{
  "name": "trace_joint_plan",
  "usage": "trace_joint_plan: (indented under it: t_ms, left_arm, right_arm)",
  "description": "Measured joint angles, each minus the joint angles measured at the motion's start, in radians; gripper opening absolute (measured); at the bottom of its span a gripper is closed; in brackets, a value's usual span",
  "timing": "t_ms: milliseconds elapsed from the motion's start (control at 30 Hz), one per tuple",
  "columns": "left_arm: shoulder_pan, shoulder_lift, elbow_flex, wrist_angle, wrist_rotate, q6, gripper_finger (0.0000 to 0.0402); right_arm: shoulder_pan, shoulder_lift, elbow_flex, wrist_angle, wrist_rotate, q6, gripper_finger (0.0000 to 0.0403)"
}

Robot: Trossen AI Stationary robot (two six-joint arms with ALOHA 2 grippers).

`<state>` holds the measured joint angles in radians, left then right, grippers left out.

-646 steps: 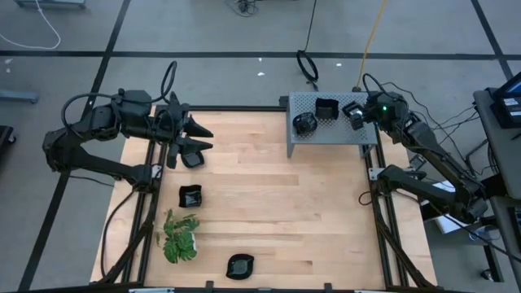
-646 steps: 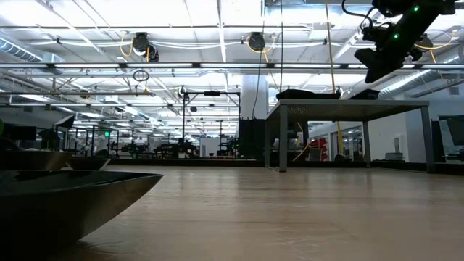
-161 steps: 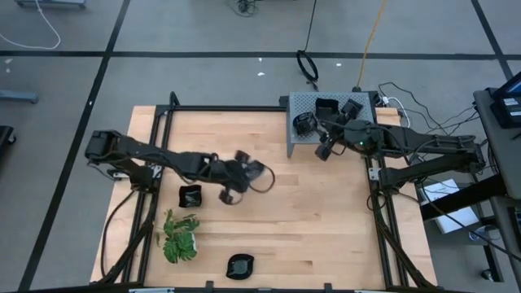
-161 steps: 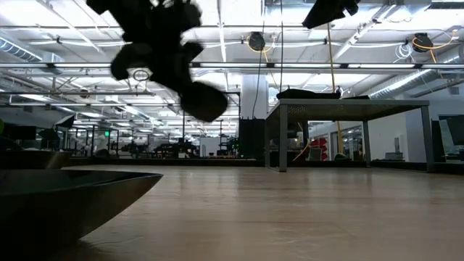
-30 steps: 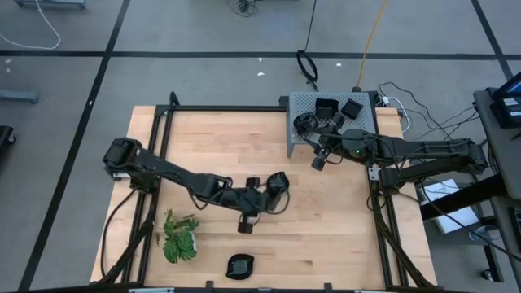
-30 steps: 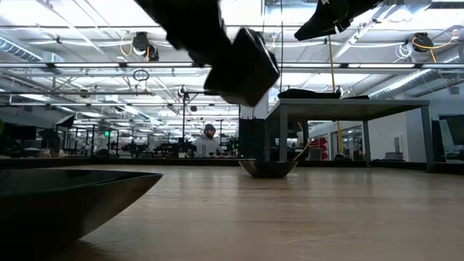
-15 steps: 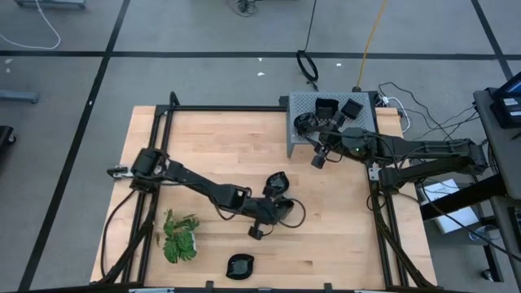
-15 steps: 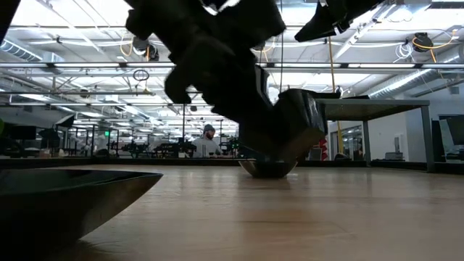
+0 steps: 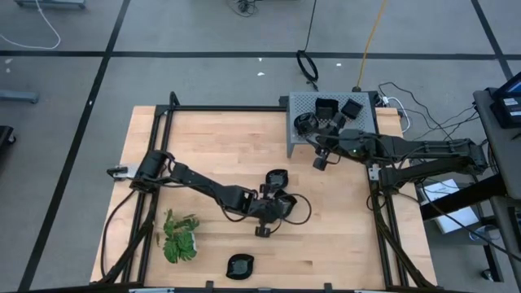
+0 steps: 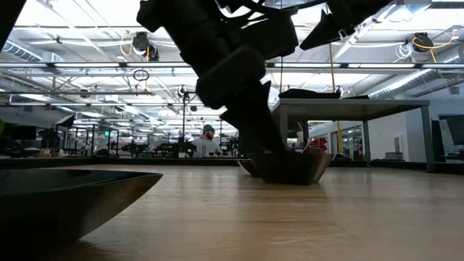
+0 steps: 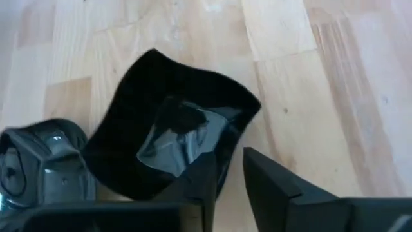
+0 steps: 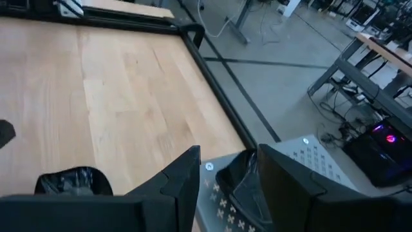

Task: Pick & Place Mini shaped plates
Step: Move the leaf-shaped plate to the middle of the table

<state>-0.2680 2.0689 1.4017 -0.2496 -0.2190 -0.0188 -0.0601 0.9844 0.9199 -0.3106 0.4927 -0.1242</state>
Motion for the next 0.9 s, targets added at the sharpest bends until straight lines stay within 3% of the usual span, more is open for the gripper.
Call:
trace_joint_plan:
  t_ms: [300,400,533,633,767,900]
  left_arm:
    - [0.001,-0.036,0.064,0.055,0.027,-0.184,0.0151]
    - [-0.001,-0.062,0.117,0.027,0.164,-0.179,0.0164]
    - [-0.032,-0.092,0.165,-0.095,0.395,-0.308,0.0166]
    - [-0.086,-0.105,0.169,-0.204,0.501,-0.393,0.0158]
    - [-0.183,-0.104,0.139,-0.337,0.506,-0.448,0.0149]
    - [-0.255,-0.105,0.084,-0.346,0.426,-0.503,0.0149]
  right_arm:
    - [0.0,0.0,0.0,-0.082,-0.001,0.0,0.0141]
    - [0.0,0.0,0.0,-0.097,0.0,0.005,0.0141]
    - [0.003,0.0,0.0,-0.099,-0.001,0.007,0.0141]
    - [0.005,0.0,0.0,-0.098,-0.001,0.007,0.0141]
    - [0.017,0.0,0.0,-0.096,-0.001,0.008,0.0141]
    - [0.032,0.0,0.0,-0.068,-0.001,0.008,0.0141]
